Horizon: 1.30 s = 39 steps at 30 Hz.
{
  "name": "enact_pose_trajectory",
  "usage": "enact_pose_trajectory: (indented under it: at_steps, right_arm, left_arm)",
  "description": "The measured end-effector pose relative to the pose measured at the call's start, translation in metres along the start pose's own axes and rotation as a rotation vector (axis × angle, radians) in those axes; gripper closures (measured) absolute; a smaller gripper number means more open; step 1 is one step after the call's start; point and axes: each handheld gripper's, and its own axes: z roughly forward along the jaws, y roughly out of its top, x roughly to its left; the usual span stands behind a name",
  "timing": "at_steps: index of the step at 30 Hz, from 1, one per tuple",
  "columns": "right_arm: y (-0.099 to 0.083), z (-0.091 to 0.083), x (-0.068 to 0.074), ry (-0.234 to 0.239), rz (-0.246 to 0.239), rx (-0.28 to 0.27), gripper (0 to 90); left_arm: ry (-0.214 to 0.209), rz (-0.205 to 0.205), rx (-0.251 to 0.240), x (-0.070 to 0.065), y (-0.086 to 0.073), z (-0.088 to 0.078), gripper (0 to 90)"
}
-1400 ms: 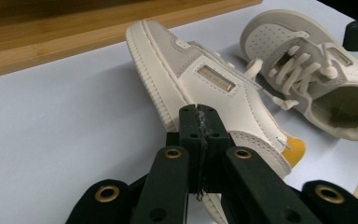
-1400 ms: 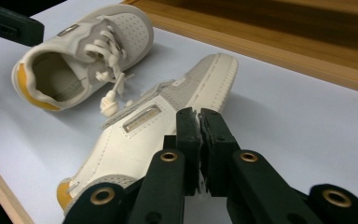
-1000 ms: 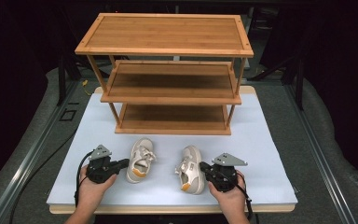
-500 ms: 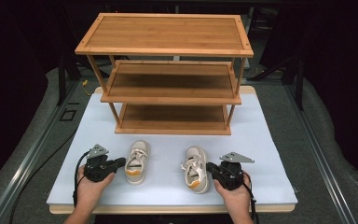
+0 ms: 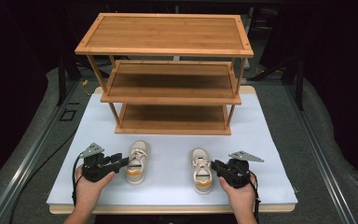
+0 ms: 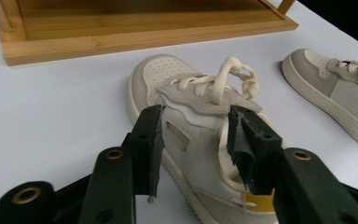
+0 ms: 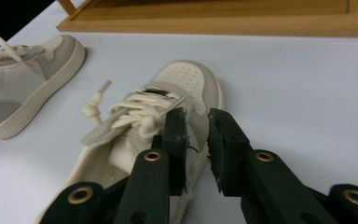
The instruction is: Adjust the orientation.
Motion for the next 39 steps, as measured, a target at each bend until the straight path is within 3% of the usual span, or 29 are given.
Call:
enact_pose_trajectory:
  at_steps: [6,8,12,18,31,39]
  right_arm:
    - [-0.003,-0.012,0.014,-0.026,-0.063,-0.049,68.9]
    - [-0.004,-0.014,0.017,0.014,-0.075,-0.067,66.0]
    - [-0.007,-0.010,0.024,-0.004,-0.123,-0.040,63.1]
    - [-0.010,0.000,0.026,-0.026,-0.156,0.000,59.7]
    - [-0.012,0.006,0.020,-0.012,-0.099,0.034,54.1]
    - [-0.011,0.007,0.020,-0.008,-0.085,0.039,59.9]
  left_arm:
    - [-0.011,0.005,-0.012,-0.004,0.000,0.001,48.5]
    - [-0.016,0.011,0.003,-0.005,-0.001,0.004,46.7]
    - [-0.005,0.015,0.020,-0.006,-0.004,0.011,46.5]
    - [0.011,0.017,0.040,-0.004,-0.006,0.019,47.4]
    - [0.006,0.001,0.066,0.001,-0.006,0.028,52.1]
    - [0.014,-0.002,0.072,0.000,-0.005,0.028,57.0]
